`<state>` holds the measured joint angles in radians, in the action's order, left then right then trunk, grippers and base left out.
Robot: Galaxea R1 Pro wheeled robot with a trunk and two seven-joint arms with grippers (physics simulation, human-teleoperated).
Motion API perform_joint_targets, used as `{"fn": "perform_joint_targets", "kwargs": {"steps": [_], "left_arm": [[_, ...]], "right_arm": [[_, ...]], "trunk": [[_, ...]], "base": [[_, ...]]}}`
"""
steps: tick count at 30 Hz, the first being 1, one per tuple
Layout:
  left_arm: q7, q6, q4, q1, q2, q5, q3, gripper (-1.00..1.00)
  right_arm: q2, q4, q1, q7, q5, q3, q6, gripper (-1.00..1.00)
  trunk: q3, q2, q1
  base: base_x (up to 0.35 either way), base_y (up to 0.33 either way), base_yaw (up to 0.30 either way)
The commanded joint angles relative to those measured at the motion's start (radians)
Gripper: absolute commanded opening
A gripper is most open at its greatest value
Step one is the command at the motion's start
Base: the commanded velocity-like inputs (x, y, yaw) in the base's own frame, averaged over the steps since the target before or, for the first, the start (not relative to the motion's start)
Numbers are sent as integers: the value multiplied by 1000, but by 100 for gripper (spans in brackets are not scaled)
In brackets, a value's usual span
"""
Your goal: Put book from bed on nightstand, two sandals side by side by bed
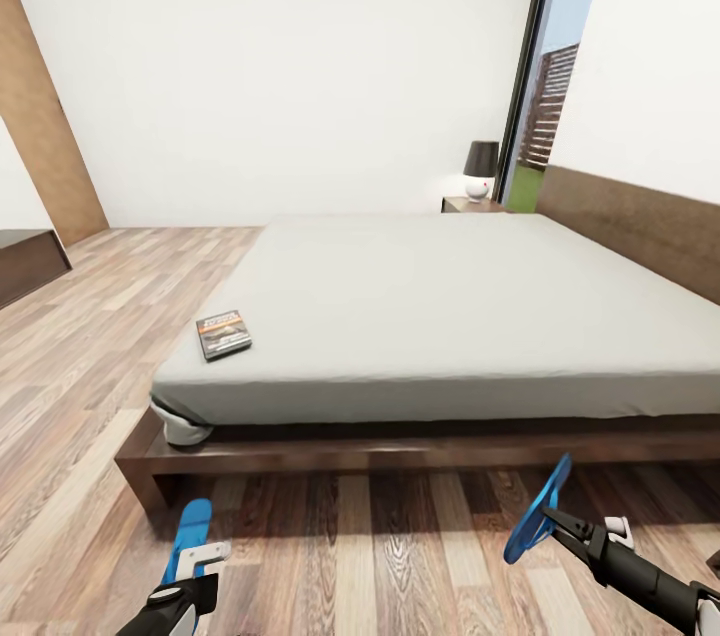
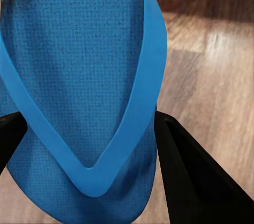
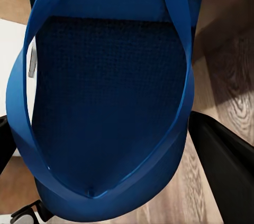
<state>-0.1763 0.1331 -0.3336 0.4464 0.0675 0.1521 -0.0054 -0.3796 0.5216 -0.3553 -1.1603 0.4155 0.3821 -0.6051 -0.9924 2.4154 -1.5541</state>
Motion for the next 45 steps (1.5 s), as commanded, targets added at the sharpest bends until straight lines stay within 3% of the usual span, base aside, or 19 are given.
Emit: {"fn": "perform_joint_targets", "kwargs": {"steps": [1, 12, 16, 20, 40, 45], "left_arm": [[-2, 6, -2, 0, 0, 6, -1, -100], [15, 26, -5, 0, 4, 15, 7, -100], [64, 85, -9, 1, 7, 14, 8, -100], [71, 115, -13, 1, 7, 14, 8, -100], [72, 107, -16, 1, 11, 12, 8, -100], [71, 74, -15, 1, 9, 12, 7, -100]], "right_arm": [[0, 0, -1, -1, 5, 1, -8, -100], [1, 0, -1, -1, 5, 1, -8, -100], [1, 0, -1, -2, 5, 1, -9, -100], [1, 0, -1, -2, 5, 1, -10, -100], [1, 0, -1, -1, 4, 1, -9, -100], [1, 0, -1, -1, 5, 1, -9, -100]], "trunk": [[-4, 8, -4], [-39, 85, -46], [-54, 86, -48], [-70, 86, -49], [-147, 91, -58], [-166, 92, -61]], "base": [[0, 0, 0], [0, 0, 0], [0, 0, 0], [0, 0, 0], [0, 0, 0], [0, 0, 0]]}}
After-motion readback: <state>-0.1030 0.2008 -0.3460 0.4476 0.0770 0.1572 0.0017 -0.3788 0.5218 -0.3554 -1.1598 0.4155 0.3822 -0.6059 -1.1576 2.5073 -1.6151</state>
